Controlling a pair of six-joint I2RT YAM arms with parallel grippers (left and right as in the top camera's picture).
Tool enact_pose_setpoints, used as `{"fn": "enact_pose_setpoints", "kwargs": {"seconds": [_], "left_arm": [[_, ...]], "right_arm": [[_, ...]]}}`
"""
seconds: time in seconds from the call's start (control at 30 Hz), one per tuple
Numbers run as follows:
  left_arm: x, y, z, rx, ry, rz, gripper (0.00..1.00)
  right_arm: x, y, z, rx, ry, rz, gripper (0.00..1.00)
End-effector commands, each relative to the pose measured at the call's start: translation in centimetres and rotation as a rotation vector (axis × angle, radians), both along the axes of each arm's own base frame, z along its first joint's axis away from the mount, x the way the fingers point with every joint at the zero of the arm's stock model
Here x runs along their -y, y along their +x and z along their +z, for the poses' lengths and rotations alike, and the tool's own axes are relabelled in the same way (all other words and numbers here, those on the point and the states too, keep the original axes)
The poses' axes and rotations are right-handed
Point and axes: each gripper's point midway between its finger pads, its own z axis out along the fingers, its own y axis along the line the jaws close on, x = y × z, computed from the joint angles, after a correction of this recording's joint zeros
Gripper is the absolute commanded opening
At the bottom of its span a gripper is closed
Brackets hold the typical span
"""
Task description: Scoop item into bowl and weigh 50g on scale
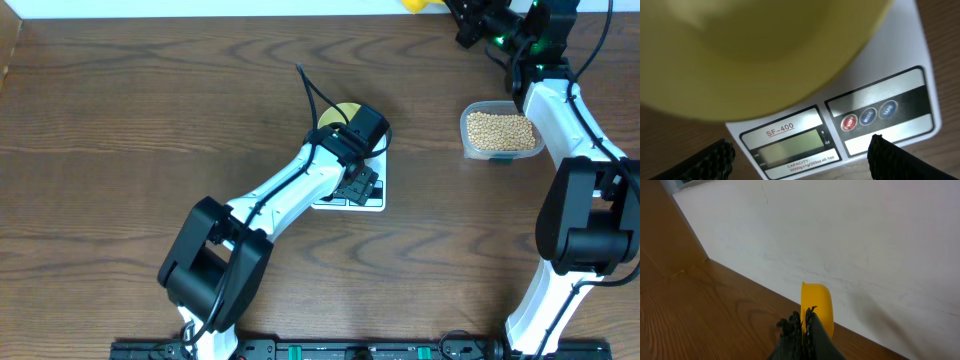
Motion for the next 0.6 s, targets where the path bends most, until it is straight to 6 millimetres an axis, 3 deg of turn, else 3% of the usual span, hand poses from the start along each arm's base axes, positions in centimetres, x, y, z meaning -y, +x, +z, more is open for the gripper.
{"fn": "enact_pose_setpoints", "kwargs": {"seconds": [0.0,0.27,0.57], "left_arm": [[-0.5,-0.3,-1.7,-0.025,0.043,0.005,0.87],[-0.7,-0.6,-3.2,-0.055,0.067,0.004,0.87],[-0.4,-0.2,-3.2,-0.039,0.056,0.004,0.87]], "right_arm": [[-0.4,0.0,1.1,0.034,-0.012,0.007,0.01],[-0.4,0.0,1.1,0.034,-0.012,0.007,0.01],[-0.4,0.0,1.1,0.034,-0.012,0.007,0.01]]}}
